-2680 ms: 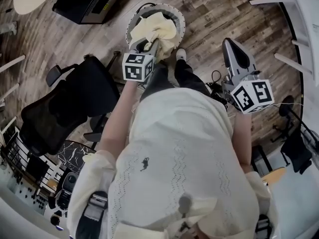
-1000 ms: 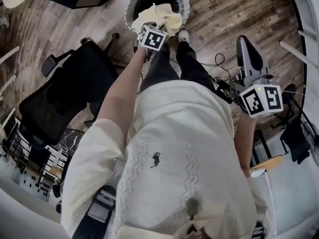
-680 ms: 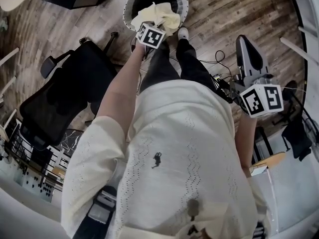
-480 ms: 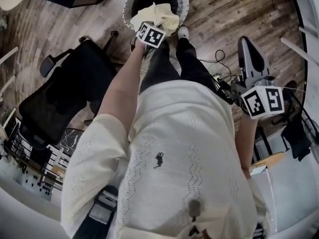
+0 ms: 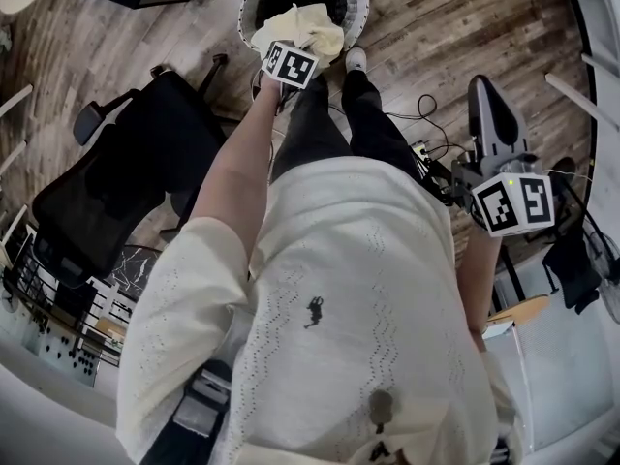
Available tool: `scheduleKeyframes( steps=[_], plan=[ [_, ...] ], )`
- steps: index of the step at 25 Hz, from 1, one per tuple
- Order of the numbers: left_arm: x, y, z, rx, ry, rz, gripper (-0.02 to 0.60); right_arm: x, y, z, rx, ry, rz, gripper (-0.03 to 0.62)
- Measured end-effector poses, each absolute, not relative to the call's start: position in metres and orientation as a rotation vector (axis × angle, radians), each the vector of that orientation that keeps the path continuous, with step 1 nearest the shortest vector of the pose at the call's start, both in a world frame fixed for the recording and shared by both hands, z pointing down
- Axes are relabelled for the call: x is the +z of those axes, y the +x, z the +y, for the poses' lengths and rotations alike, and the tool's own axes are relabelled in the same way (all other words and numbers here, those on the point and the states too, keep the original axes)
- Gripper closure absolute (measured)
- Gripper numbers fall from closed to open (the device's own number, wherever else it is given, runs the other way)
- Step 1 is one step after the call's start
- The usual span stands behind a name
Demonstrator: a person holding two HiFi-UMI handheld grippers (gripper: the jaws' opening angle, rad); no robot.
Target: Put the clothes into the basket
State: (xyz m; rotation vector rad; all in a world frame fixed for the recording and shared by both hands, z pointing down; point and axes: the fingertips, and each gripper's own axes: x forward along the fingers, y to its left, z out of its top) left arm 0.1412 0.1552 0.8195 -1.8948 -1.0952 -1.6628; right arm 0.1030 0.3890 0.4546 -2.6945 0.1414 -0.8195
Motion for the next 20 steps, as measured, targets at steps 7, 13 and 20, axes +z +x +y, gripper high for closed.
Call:
scheduleKeyframes(
  steps=[7, 13, 20],
  plan=[
    [0.817, 0.146, 0.156, -1.657, -1.928, -1.082, 0.459, 0.454, 0.104, 0.386, -0.819, -2.695, 0.155, 0.586],
    [0.817, 0.154, 0.150, -1.648, -1.972, -1.039, 0.495, 0.457, 0.101, 0.383, -0.823, -2.693, 0.160, 0.586],
    [0.817, 0.148, 0.153, -1.633, -1.954, -1.050, 0.495, 0.457, 0.099, 0.385, -0.821, -2.691, 0.155, 0.586]
  ],
)
